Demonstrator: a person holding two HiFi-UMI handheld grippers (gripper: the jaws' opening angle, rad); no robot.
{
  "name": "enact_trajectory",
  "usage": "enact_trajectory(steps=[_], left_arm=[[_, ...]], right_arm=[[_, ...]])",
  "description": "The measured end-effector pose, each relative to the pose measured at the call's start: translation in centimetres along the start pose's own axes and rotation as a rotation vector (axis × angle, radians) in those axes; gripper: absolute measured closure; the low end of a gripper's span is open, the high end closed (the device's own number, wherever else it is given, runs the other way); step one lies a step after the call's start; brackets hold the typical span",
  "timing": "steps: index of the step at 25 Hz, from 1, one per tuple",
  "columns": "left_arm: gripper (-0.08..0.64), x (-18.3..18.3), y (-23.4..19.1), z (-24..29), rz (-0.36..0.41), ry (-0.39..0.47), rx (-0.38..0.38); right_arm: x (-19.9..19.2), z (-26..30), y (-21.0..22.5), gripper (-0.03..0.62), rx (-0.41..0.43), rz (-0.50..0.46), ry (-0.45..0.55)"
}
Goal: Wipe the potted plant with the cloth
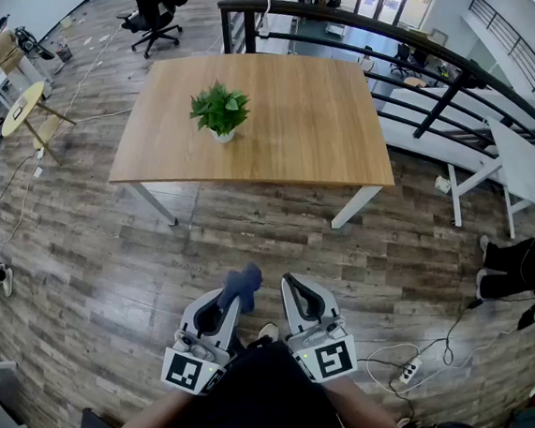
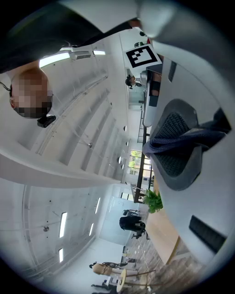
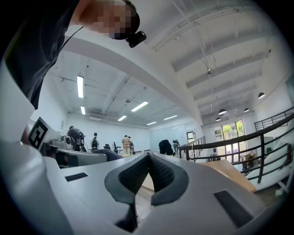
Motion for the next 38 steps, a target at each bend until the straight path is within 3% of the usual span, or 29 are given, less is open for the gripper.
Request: enact_trajectory(steps=[10,16,20,24,32,38], left_arm=[[0.489,-0.2,-0.3,-1.5,0.027,0.001,0.085],[0.489,-0.4,-0.9,-2.5,0.036,-0.009,0.101],[0.489,-0.6,-1.4,-2.0,-0.004,-0.01,0.095],[0.489,-0.7,-2.6,-0.5,0.008,-0.011,0.079],[0.489,-3.1,-6.8,4.1,-0.042,-0.034,0.082],[0.489,-4.1,-13.9,9.2,-0.071,-0.039,0.081]], right_arm=[[0.0,-1.0,0.1,0.575,0.074,-0.085,-0.002],[-1.8,-2.1,0.6,0.575,0.005,0.061,-0.022],[-2.8,-2.2,1.6,0.575,-0.021,0.073,-0.065],[-3.6,-1.6,2.3,0.575,-0.03,0.094,-0.094],[-3.6,3.2,4.2,0.575,0.005,0.028,-0.101],[-3.5,10.6,7.2,0.575,0.016,0.011,-0.07]])
Point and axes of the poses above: the fingertips, and each gripper's own axes: z forward along the fingers, y to its right, x out of its top, the point moved 5 cm from there along -z, backward along the fingers, and after that the axes turned 6 degrees about z, right-handed, at the moved point
